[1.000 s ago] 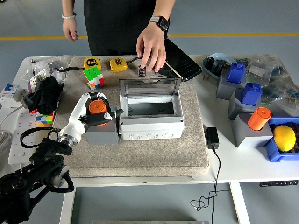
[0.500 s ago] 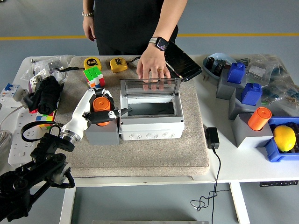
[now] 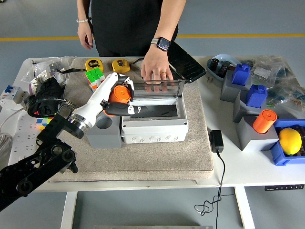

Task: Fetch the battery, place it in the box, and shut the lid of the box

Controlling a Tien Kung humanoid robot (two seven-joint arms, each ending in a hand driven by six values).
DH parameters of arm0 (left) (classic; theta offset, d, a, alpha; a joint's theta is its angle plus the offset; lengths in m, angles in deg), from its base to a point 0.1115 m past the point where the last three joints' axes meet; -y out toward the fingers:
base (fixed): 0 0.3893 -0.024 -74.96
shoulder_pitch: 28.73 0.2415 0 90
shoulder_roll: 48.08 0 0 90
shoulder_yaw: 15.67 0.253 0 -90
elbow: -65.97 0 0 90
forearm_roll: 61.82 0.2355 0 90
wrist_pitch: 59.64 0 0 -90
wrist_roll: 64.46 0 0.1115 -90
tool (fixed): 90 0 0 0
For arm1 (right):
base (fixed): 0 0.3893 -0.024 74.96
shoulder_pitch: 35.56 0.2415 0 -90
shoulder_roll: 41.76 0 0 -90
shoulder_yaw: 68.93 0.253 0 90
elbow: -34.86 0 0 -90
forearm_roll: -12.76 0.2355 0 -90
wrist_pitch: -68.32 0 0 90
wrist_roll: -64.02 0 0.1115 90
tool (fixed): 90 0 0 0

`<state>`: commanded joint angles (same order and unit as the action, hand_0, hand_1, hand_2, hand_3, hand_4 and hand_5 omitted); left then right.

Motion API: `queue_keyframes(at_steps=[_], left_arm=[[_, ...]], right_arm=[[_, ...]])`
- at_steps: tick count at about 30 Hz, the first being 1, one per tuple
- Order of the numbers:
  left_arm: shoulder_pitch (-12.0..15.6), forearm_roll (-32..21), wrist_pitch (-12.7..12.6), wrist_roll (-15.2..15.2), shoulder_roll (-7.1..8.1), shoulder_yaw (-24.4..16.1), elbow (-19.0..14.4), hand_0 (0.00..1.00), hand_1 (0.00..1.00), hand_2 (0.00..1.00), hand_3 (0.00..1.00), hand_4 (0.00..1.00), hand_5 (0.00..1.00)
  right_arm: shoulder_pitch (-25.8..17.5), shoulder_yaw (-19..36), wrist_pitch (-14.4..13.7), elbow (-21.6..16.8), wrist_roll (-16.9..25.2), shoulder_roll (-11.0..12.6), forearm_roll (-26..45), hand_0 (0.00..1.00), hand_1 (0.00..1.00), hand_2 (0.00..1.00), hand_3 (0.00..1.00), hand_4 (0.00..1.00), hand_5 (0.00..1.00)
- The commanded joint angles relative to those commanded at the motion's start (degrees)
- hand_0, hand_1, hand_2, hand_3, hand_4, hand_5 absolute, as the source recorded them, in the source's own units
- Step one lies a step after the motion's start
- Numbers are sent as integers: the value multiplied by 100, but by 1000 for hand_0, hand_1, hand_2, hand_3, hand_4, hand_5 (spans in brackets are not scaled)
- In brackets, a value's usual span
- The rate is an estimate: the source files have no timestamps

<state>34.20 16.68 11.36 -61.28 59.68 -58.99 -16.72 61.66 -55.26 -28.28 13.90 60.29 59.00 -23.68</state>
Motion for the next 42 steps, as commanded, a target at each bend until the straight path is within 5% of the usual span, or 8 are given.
queue_keyframes(at_steps=[3,4,21,22,32,42], left_arm=[[-280,328,6,-102,-127,234,70,23,33,94,134,998,93],[-346,414,13,-129,-154,298,92,27,43,101,129,998,206],[-1626,1653,149,-524,-809,1898,962,40,50,109,143,998,260],[-1664,1648,151,-542,-853,1938,1042,49,57,117,167,998,321],[-1958,1562,63,-775,-1275,2036,1941,61,63,123,183,998,375],[-2001,1635,122,-827,-1425,2094,2323,136,161,199,242,998,424]], right_arm=[[1,-16,0,-2,1,1,14,600,589,578,520,924,452],[1,-21,0,-2,0,1,19,600,589,578,520,924,451],[13,-93,-1,-10,2,18,95,600,589,578,520,924,452],[17,-102,0,-12,2,18,99,600,588,579,520,923,451],[44,-202,-2,-19,6,32,131,600,588,577,520,923,451],[40,-230,-5,-34,12,45,118,598,588,577,520,924,451]])
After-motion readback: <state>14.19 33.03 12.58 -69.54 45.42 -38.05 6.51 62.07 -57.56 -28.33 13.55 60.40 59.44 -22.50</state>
